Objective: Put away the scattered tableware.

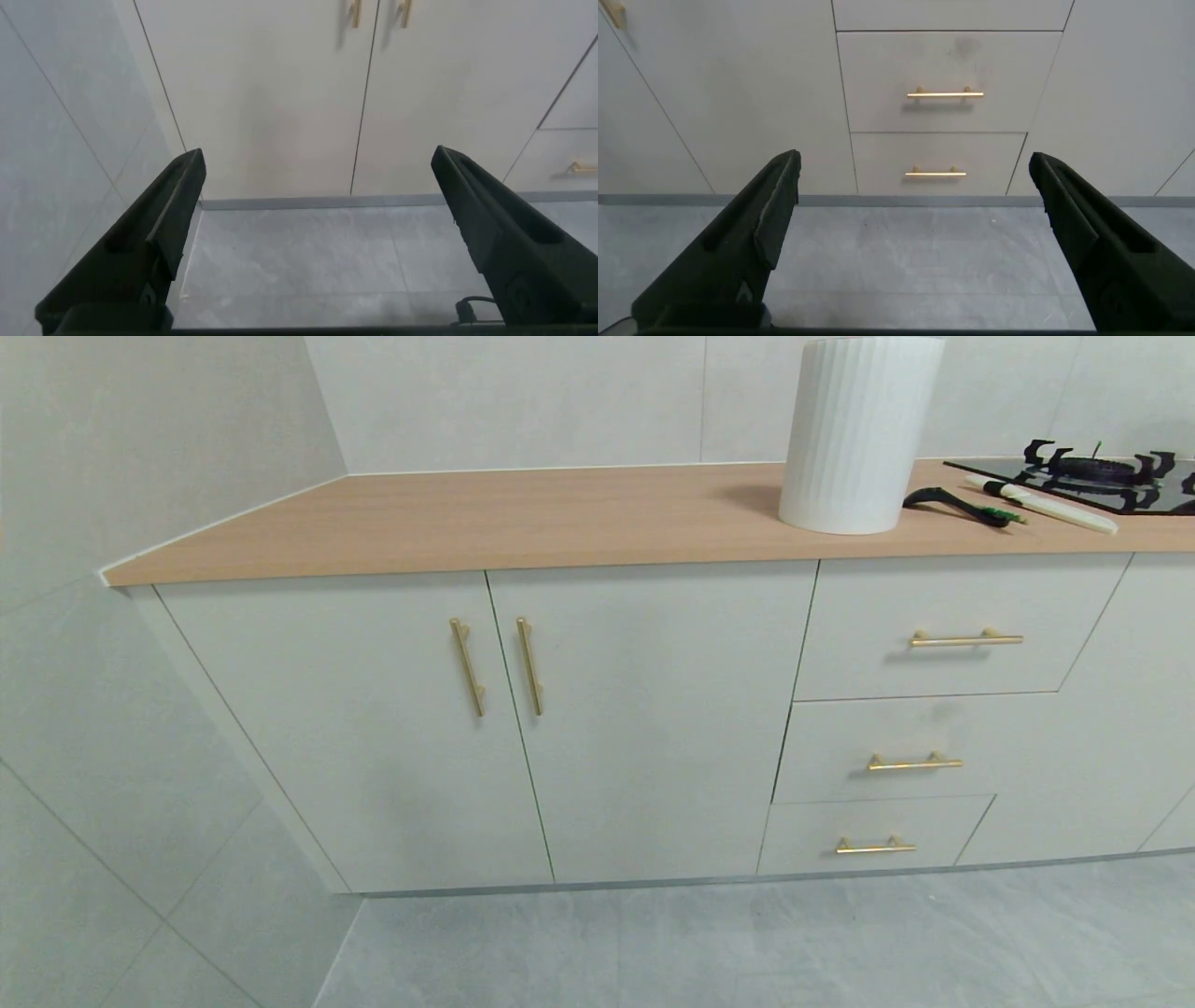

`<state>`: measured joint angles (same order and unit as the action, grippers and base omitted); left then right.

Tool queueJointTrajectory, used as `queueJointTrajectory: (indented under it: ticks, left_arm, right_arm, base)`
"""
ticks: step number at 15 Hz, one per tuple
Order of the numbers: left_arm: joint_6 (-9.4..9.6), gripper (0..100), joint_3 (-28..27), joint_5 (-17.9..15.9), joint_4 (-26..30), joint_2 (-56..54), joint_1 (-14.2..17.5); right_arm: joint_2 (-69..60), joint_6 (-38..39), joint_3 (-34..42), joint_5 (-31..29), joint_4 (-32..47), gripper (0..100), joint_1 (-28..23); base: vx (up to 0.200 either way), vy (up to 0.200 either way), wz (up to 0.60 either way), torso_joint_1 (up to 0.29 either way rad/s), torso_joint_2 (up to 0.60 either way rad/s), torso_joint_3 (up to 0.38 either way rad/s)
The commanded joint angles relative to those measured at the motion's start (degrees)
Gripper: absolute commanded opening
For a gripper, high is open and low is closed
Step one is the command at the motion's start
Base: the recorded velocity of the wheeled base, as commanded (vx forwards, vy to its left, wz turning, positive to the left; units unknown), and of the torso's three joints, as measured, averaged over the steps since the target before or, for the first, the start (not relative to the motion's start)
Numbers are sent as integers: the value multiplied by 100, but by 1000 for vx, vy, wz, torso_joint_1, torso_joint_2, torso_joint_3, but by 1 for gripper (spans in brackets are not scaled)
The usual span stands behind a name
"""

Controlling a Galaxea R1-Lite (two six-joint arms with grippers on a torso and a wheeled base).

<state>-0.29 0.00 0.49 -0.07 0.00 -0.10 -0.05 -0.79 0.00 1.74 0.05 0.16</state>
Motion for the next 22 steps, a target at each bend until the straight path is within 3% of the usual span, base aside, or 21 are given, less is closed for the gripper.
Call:
queueJointTrajectory:
  ticks: [1, 16, 22]
  left_arm:
    - [-6, 100, 0, 4, -1, 9, 1]
    - [-6, 100, 0, 4, -1, 9, 1]
    - [-6, 100, 0, 4, -1, 9, 1]
  right_arm:
    - [14, 0, -9, 1, 4, 100, 2]
    - [14, 18, -9, 1, 4, 100, 2]
    - [14, 18, -9, 1, 4, 100, 2]
  base:
    - [0, 0, 0, 0, 0, 0]
    - [0, -187, 0, 2, 1, 3]
    - [0, 0, 0, 0, 0, 0]
